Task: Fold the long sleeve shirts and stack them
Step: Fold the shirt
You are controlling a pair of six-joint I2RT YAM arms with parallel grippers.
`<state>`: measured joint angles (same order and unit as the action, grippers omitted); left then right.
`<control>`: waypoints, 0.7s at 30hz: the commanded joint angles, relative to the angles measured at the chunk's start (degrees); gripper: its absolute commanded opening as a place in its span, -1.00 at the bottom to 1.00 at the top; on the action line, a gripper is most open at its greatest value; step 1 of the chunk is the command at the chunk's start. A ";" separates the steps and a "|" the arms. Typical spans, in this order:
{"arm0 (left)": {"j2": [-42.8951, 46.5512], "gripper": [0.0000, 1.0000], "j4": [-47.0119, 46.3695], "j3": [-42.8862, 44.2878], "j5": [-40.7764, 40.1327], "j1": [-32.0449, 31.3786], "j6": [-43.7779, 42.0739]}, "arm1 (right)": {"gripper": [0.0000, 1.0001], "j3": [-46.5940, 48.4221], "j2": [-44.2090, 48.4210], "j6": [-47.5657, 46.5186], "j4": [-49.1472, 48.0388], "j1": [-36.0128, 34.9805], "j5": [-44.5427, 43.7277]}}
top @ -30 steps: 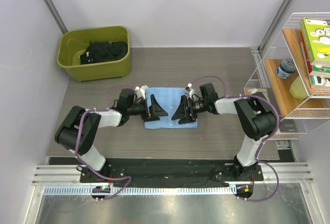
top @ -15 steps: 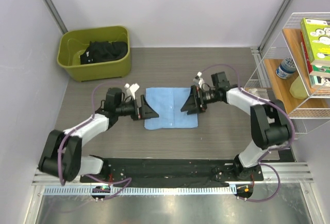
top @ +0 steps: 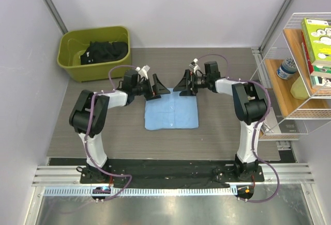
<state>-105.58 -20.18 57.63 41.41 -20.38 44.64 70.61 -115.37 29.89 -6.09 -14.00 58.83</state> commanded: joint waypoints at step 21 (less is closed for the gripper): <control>25.09 1.00 13.49 -19.90 6.84 -0.38 -13.10 | 0.88 28.53 -14.10 -47.63 36.23 -11.40 -9.09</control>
<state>-94.78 -11.18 42.74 44.16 -28.62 34.28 97.25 -130.54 -1.50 19.07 -20.88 50.00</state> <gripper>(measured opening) 0.996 0.955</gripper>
